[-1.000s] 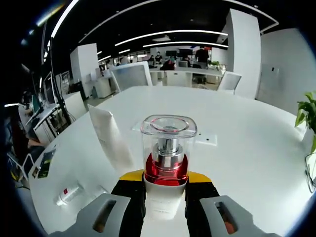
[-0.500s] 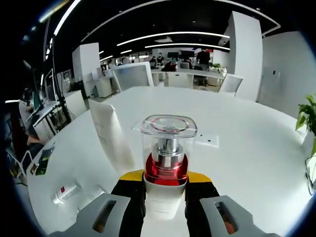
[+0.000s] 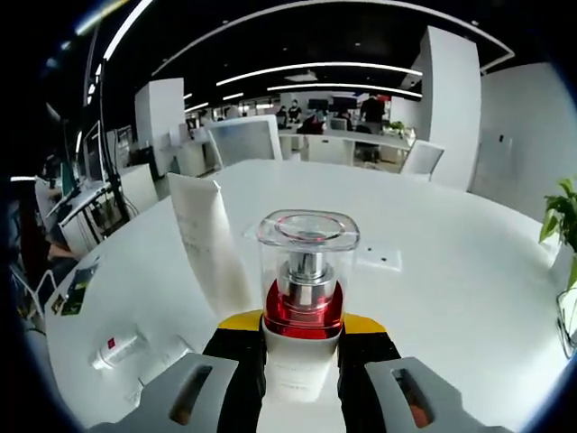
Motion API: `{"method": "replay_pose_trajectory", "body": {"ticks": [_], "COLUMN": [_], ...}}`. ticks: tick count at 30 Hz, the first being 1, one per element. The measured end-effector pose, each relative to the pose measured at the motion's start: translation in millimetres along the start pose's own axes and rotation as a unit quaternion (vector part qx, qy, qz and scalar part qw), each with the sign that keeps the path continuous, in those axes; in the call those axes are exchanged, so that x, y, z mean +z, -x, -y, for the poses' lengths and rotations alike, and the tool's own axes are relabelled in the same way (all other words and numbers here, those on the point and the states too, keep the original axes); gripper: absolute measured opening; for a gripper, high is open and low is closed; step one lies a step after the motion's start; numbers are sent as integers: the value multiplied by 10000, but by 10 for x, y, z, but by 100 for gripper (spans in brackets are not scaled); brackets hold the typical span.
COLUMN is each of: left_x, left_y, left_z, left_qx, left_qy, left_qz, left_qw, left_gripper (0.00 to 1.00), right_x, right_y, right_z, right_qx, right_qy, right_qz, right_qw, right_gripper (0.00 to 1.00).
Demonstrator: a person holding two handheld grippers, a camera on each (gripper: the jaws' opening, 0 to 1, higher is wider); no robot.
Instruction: Arrange the skincare products in the storage area until every visible bottle or jar stands upright without overlapping.
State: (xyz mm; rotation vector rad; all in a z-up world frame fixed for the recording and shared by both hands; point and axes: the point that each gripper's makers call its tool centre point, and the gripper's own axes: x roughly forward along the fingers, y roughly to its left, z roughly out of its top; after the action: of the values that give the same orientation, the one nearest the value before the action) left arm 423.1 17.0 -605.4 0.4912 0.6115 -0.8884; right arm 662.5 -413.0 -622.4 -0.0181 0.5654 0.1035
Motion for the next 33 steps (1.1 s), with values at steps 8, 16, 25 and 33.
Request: {"method": "replay_pose_trajectory", "body": {"ticks": [8,16,25,33], "left_x": [-12,-19,-21,-18], "left_y": [-4,-5,-7,-4], "left_z": [-11,-14,-19,-5], "left_qx": [19,25,33,19], "left_qy": [11,24,21,-25], "left_qz": [-25,-47,-49,-34], "left_qw": [10000,10000,10000,10000], "left_gripper": [15,14,14,14], "right_x": [9,21,13,-22], "right_y": [-52,-89,-64,-12], "right_z": [-6,-44,-35,-55], "right_qx": [-8,12,-80,-130], "right_qy": [69,101,26,52], "right_qz": [63,155,385,444], "right_qw": [10000,9998,9992,9989], "right_gripper": [24,24,24,25]}}
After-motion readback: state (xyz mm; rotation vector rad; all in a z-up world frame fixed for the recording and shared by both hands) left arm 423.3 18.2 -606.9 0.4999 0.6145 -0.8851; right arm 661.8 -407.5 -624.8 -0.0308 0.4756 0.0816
